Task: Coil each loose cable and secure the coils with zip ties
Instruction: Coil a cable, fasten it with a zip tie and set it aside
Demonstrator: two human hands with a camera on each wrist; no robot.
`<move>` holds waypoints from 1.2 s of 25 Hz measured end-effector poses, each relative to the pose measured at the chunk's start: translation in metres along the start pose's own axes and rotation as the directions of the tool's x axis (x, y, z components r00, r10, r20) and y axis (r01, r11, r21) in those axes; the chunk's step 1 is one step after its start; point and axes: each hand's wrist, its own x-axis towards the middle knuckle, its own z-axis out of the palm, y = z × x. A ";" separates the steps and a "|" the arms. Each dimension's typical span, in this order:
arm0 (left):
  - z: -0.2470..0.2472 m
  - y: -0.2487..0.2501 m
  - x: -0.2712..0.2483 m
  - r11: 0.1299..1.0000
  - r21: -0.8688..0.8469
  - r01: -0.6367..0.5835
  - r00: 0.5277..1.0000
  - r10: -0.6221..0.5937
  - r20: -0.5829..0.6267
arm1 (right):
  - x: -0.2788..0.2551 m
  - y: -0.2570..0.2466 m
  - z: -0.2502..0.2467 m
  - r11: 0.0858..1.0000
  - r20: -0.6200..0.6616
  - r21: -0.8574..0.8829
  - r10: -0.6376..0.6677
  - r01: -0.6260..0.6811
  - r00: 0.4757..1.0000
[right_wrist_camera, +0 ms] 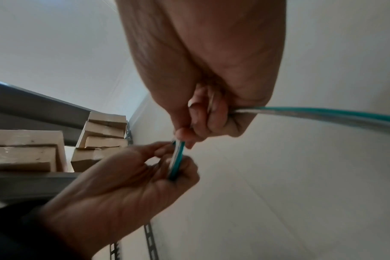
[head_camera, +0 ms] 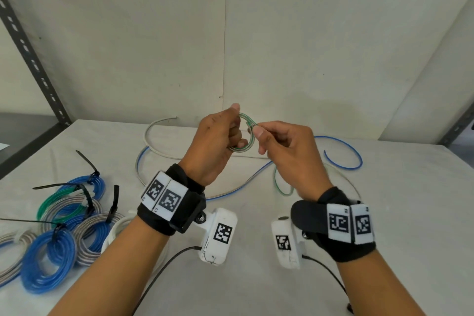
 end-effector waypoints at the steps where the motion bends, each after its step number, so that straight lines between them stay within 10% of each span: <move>1: 0.000 0.002 0.001 0.998 -0.060 0.027 0.999 -0.029 -0.024 | -0.002 0.001 0.007 0.999 -0.026 0.036 0.009 -0.008 1.000; 11: 0.003 0.001 0.003 0.950 -0.311 0.024 0.992 -0.062 -0.113 | -0.007 0.002 0.026 0.995 -0.172 -0.029 -0.095 0.091 0.981; 16: -0.010 0.004 0.004 0.962 0.211 0.173 0.972 -0.201 0.121 | 0.006 -0.001 -0.028 0.971 0.208 -0.212 -0.063 0.108 0.976; 21: -0.005 -0.001 -0.005 0.777 0.629 -0.020 0.962 -0.155 0.222 | 0.004 -0.001 -0.030 0.882 0.349 -0.407 -0.088 0.236 0.933; 25: -0.010 0.010 0.002 0.980 0.191 0.048 0.995 -0.063 0.072 | 0.005 -0.002 -0.027 0.984 0.142 -0.143 -0.089 0.109 0.986; 30: -0.013 0.022 0.008 0.966 -0.258 0.013 0.997 -0.033 -0.076 | -0.004 -0.003 0.006 0.995 0.067 0.097 -0.011 0.005 0.998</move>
